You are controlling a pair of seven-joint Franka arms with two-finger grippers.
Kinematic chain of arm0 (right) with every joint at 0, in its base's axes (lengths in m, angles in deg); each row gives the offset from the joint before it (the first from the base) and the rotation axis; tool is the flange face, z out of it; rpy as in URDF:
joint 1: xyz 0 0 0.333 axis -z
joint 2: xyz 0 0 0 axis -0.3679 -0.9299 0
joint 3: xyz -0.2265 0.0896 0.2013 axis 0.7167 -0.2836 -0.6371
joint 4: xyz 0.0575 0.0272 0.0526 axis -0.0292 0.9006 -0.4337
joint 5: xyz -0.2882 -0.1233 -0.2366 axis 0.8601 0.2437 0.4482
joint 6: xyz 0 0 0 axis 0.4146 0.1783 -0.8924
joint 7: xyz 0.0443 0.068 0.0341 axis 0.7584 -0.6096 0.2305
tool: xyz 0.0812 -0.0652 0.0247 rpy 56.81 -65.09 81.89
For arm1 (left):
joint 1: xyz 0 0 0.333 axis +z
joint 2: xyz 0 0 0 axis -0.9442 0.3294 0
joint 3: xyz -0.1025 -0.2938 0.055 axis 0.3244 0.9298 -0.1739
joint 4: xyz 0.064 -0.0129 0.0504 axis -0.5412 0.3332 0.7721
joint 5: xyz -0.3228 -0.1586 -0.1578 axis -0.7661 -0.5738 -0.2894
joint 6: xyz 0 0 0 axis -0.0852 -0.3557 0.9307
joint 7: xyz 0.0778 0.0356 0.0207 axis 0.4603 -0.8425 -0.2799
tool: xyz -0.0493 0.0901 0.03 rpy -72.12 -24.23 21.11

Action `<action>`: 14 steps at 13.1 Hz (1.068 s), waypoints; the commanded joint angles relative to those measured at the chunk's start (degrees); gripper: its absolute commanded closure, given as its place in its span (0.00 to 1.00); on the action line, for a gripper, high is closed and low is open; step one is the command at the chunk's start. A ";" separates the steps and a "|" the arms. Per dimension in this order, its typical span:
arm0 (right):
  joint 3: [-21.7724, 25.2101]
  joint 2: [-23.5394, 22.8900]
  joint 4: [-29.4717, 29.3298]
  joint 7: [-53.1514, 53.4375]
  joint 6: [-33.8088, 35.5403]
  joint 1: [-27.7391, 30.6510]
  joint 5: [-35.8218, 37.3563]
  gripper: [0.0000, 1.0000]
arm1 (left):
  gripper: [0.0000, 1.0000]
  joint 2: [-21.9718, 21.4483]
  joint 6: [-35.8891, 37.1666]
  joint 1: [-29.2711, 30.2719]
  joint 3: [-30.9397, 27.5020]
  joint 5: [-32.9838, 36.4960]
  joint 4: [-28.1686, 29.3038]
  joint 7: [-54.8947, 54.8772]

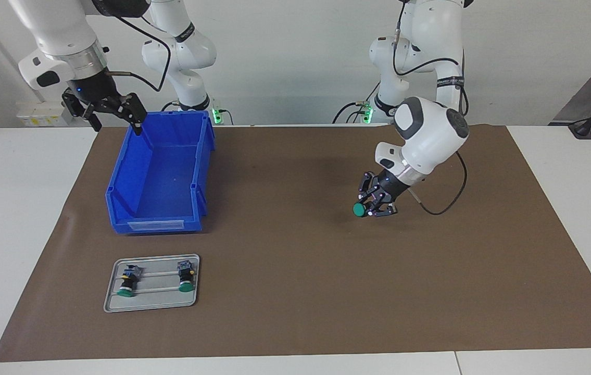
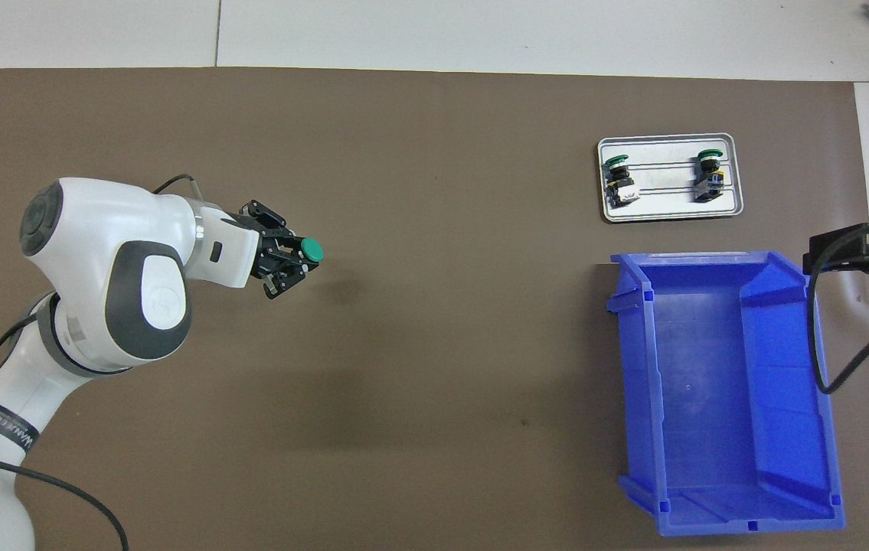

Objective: Place and press button with both arms
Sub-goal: 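Carry the button nearer the robot, set it down, open the left gripper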

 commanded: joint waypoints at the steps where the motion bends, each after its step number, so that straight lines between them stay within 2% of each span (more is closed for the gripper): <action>1: -0.11 0.22 -0.40 -0.91 0.95 0.44 -1.49 0.00 | 1.00 -5.23 0.81 5.40 0.61 -10.45 7.04 -11.91; 4: -0.11 0.22 -0.40 -0.91 0.95 0.44 -1.49 0.00 | 1.00 -8.48 0.72 9.53 0.43 -26.27 13.45 -28.43; 6: -0.11 0.22 -0.40 -0.91 0.95 0.44 -1.49 0.00 | 1.00 -10.24 0.89 10.69 0.43 -32.08 17.06 -33.73; 8: -0.11 0.22 -0.40 -0.91 0.95 0.44 -1.49 0.00 | 1.00 -11.38 3.25 10.87 0.43 -41.55 20.40 -40.48; 9: -0.11 0.22 -0.40 -0.91 0.95 0.44 -1.49 0.00 | 1.00 -11.04 5.88 11.83 0.43 -45.35 21.81 -45.30; 11: -0.11 0.22 -0.40 -0.91 0.95 0.44 -1.49 0.00 | 1.00 -9.11 12.46 14.99 0.43 -47.57 23.22 -50.51; 14: -0.11 0.22 -0.40 -0.91 0.95 0.44 -1.49 0.00 | 1.00 -5.16 21.00 19.83 0.43 -53.64 26.83 -63.96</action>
